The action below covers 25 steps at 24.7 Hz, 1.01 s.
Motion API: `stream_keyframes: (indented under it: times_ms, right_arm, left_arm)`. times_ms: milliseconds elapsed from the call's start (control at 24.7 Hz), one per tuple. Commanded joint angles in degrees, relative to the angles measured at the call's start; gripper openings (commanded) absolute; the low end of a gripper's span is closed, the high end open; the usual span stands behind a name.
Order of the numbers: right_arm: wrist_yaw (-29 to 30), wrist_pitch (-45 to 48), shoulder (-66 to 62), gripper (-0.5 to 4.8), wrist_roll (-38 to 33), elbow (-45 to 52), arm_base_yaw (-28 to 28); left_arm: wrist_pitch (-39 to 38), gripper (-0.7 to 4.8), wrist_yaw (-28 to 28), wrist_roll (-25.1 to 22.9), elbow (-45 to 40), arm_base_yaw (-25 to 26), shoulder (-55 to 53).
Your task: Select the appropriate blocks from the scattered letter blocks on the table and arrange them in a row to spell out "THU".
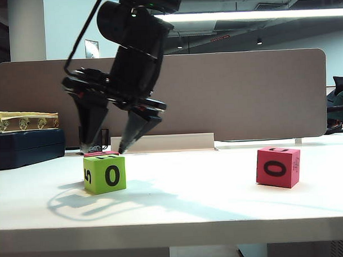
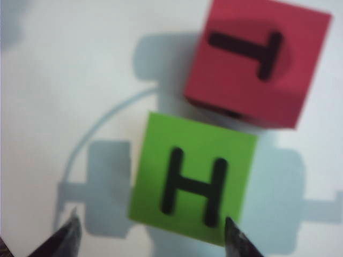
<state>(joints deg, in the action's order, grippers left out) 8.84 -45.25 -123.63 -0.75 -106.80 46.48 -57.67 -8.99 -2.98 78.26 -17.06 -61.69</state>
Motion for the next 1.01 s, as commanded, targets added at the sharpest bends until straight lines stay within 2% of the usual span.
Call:
stream_keyframes:
  times_ms: [41,122,203,365,1014]
  right_arm:
    - [0.0,1.6,-0.4,3.4,-0.9,-0.2,0.3]
    - [-0.1,1.7,-1.0,3.77,-1.8,-0.2,0.2]
    - [-3.0,1.6,-1.5,3.82,-2.2,-0.2,0.2]
    - [-4.0,1.6,-1.2,4.42,-2.3,-0.2,0.2]
    - [-3.1,4.3,2.5,4.42,-2.2,-0.3,1.0]
  left_arm:
    - [0.7,-0.06,-0.3,0.0,0.1,0.0,0.2]
    - [0.7,-0.06,-0.3,0.0,0.1,0.0,0.2]
    - [0.7,-0.06,-0.3,0.0,0.1,0.0,0.2]
    - [0.7,-0.06,-0.3,0.0,0.1,0.0,0.2]
    - [1.2,-0.06,-0.3,0.2,0.1,0.0,0.2]
